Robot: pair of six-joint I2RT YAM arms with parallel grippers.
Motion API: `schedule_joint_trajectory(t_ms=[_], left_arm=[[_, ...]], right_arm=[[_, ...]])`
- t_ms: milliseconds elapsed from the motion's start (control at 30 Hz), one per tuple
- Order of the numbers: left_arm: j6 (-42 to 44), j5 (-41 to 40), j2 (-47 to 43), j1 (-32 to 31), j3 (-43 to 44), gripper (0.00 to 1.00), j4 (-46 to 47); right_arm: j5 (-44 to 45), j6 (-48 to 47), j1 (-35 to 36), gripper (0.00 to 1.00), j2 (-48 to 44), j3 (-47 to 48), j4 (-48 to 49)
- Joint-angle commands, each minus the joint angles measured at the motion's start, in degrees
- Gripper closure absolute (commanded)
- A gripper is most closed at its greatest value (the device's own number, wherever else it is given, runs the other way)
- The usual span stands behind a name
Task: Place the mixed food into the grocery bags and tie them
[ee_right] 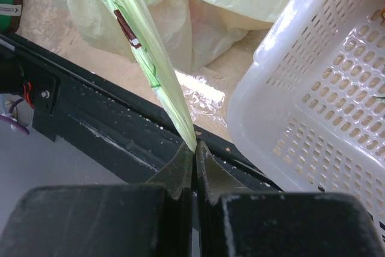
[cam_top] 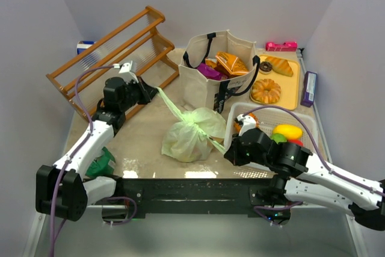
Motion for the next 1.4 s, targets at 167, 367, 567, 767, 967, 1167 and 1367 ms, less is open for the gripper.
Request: schedule_joint_trajectory(t_ms=[167,367,567,767,967,1167,1367], left_arm=[[4.22,-8.22,1.26,5.0,4.75,1.0,7.68],[9.4,3.11,1.79,4.83,9.76,0.63,-0.48],[16.52,3.49,-2.25,4.92,12.22,0.0,-9.8],[13.8,-4.43,-5.24,5.18,13.28,0.0,-9.99],[15.65,1.1,-2.52,5.27,13.37,0.0,-8.05],[17.32,1.2,-3.83,5.18,10.82,0.0,-7.96],[17.05,2.51,-3.74,5.18,10.29,0.0,-7.88]], right_arm=[[-2.23,-2.84,0.25,1.0,-0.8,0.39,-15.22],[-1.45,-9.24,0.16,0.58,2.44,9.5,-11.44],[0.74,-21.1,0.16,0.01,11.05,23.39,-6.44],[1.81,-32.7,0.16,0.01,24.15,30.53,6.3],[7.7,-42.64,-0.01,0.01,39.17,36.69,12.27],[5.41,-46.51,-1.95,0.01,46.74,38.98,14.15],[7.94,-45.57,-1.95,0.01,50.71,35.39,12.56]])
